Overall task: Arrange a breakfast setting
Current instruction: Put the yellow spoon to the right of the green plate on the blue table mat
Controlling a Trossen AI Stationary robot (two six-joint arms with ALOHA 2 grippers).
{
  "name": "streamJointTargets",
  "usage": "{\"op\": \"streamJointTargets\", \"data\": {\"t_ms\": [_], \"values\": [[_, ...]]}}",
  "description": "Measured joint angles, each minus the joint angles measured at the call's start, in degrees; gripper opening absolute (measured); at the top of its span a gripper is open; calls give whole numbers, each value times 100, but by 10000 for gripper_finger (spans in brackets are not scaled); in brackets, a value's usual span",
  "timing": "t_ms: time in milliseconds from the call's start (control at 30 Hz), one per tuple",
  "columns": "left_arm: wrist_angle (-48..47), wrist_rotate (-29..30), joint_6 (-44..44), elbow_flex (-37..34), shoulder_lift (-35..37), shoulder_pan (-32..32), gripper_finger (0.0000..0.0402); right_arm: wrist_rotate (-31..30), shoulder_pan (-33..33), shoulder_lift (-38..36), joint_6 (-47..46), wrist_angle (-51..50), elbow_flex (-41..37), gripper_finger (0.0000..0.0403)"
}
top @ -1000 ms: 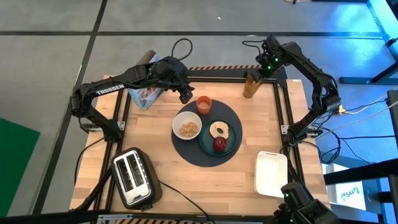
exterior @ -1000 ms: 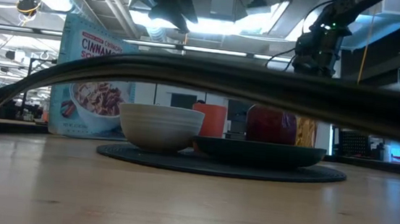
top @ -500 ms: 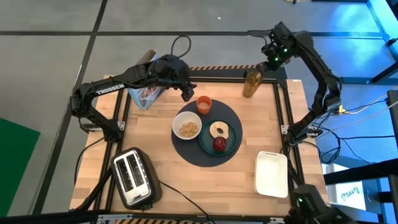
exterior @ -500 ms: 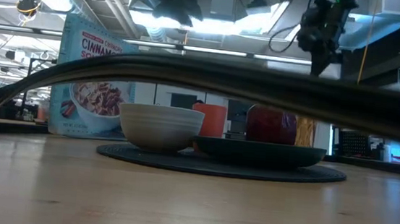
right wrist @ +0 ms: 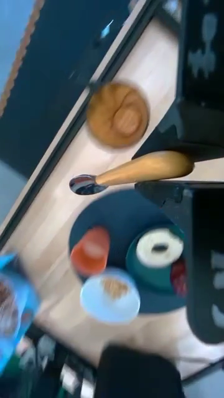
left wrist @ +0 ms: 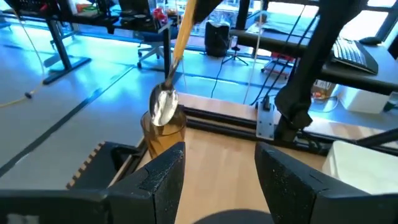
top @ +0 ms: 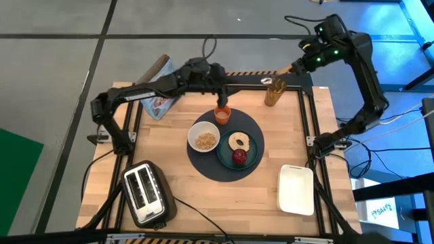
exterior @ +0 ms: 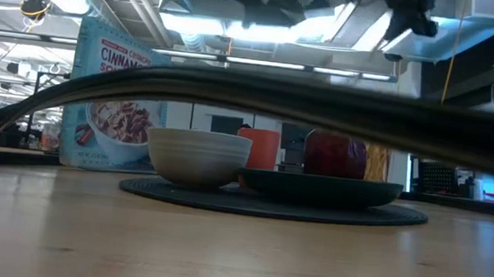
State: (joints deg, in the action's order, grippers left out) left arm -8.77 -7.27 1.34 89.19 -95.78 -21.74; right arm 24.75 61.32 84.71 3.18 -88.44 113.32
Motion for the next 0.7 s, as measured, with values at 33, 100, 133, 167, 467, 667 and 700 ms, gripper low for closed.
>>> {"op": "streamJointTargets", "data": {"t_ms": [33, 100, 133, 167, 467, 667, 700], "values": [[151, 2, 58, 0, -119, 0, 189, 58, -121, -74, -100, 86, 0, 11], [391, 74, 283, 0, -319, 0, 189, 93, -349, -208, -232, 285, 0, 14], [463, 139, 404, 0, -396, -5, 189, 122, -482, -271, -311, 369, 0, 15], [536, 249, 509, 0, -462, -13, 189, 135, -628, -327, -404, 450, 0, 15], [1138, -609, 908, -3, -563, -238, 189, 137, -1773, -636, -594, 1016, 0, 15], [1088, -1281, 1178, 0, -559, -328, 189, 33, -2301, -634, -629, 1318, -2, 13], [1077, -1285, 1185, -2, -561, -328, 187, 3, -2377, -634, -632, 1375, -2, 13]]}}
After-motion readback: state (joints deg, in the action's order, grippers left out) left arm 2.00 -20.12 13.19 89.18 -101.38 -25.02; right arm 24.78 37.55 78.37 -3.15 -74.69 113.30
